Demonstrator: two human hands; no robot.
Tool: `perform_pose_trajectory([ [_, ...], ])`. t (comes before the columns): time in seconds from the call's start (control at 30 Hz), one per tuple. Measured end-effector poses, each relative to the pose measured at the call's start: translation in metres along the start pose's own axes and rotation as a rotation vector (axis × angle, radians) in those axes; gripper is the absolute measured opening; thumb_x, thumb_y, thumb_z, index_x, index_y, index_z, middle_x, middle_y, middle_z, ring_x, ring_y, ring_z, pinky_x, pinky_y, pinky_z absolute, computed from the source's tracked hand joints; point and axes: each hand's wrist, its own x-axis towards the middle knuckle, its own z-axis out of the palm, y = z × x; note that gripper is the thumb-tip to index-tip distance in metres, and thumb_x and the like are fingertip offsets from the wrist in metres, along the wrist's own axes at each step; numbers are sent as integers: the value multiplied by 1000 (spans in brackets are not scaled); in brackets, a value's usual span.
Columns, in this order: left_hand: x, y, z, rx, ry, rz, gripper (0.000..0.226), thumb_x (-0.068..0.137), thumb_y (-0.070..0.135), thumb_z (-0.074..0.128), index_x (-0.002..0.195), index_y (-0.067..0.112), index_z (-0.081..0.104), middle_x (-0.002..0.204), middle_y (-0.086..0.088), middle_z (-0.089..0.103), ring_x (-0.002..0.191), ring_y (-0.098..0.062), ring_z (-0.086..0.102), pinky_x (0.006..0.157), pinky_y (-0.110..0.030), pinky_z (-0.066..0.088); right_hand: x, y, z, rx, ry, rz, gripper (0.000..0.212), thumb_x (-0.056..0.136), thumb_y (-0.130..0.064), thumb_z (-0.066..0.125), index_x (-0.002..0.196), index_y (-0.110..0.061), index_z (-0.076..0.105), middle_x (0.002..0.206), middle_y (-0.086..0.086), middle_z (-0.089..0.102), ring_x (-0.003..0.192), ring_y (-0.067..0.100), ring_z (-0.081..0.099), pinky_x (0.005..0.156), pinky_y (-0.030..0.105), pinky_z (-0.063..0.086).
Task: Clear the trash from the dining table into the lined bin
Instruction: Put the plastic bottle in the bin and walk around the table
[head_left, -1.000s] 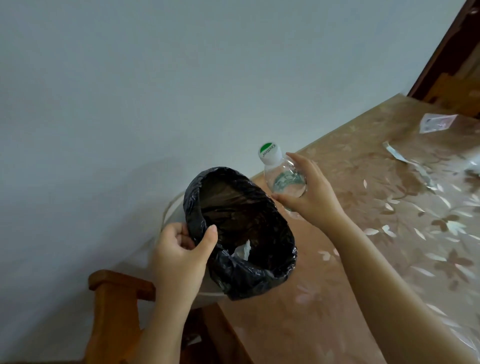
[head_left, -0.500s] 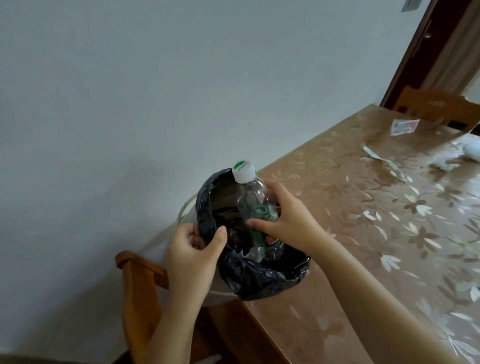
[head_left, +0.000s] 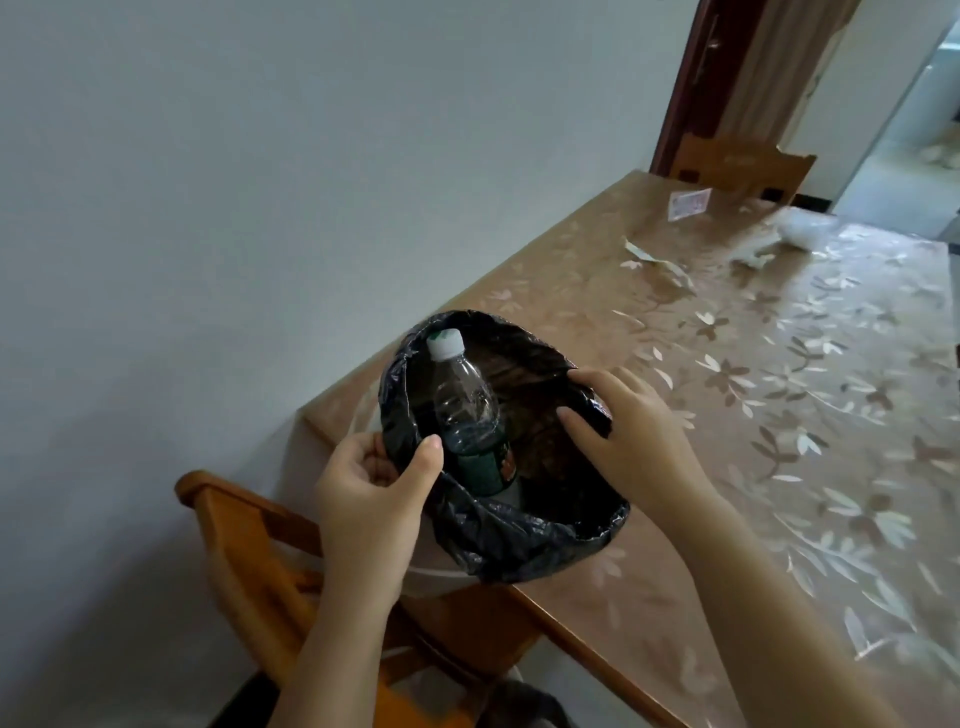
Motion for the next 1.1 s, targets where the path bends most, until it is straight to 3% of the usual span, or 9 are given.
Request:
perform_pose_trajectory([
  [0.13,-33,-4,15,-56,-119,-32,19,64,37,71,72,22,61,56,12,60,56,-7,56,51,-21,49,-60,24,-19,-151,72,94,37,86,-32,53,121,-18,52,121,3,57,112,22,49,88,34,43],
  [0.3,-76,-4,36,-81,-250,-98,11,70,26,72,73,23,62,71,-1,63,66,-15,59,60,-30,53,-144,54,-53,-172,134,296,34,84,-24,58,116,-14,56,117,6,60,107,26,54,87,38,46],
  [0.4,-111,4,51,-95,-340,-89,10,61,35,71,67,29,65,62,9,65,61,-8,60,55,-23,51,-191,73,-79,-145,183,423,32,85,-23,58,116,-17,56,118,6,59,105,24,55,83,30,43],
  [0.47,-135,9,62,-88,-365,-91,19,55,43,70,68,30,65,58,15,64,58,-5,60,51,-19,48,-220,85,-97,-157,228,486,33,85,-25,58,117,-18,55,121,7,58,107,25,54,87,34,45],
  [0.63,-206,23,95,-64,-371,-48,29,52,45,68,69,23,60,59,9,59,55,-8,57,46,-18,45,-296,118,-140,-130,304,574,33,84,-23,59,115,-13,57,110,9,62,101,27,56,87,36,47],
  [0.73,-263,32,121,-39,-401,-3,26,54,44,67,67,24,58,58,9,57,53,-8,53,50,-24,46,-354,144,-173,-123,329,626,28,84,-19,60,111,-11,59,108,8,62,102,25,56,85,29,41],
  [0.83,-321,43,152,-40,-471,11,29,51,49,65,66,26,55,53,14,56,50,-5,52,51,-28,45,-414,176,-211,-144,344,710,31,84,-18,59,114,-11,57,114,9,60,108,25,53,89,32,40],
  [0.97,-385,57,195,-44,-571,-3,31,50,51,66,65,27,56,60,5,57,58,-15,56,57,-36,48,-474,213,-256,-212,418,798,30,84,-17,59,113,-10,58,112,10,61,107,27,52,88,33,40],
  [1.1,-436,59,240,-41,-711,-54,33,50,50,69,67,25,57,56,10,59,59,-16,57,59,-39,51,-517,243,-282,-251,477,870,30,84,-18,59,113,-10,57,111,10,62,106,28,53,89,38,42],
])
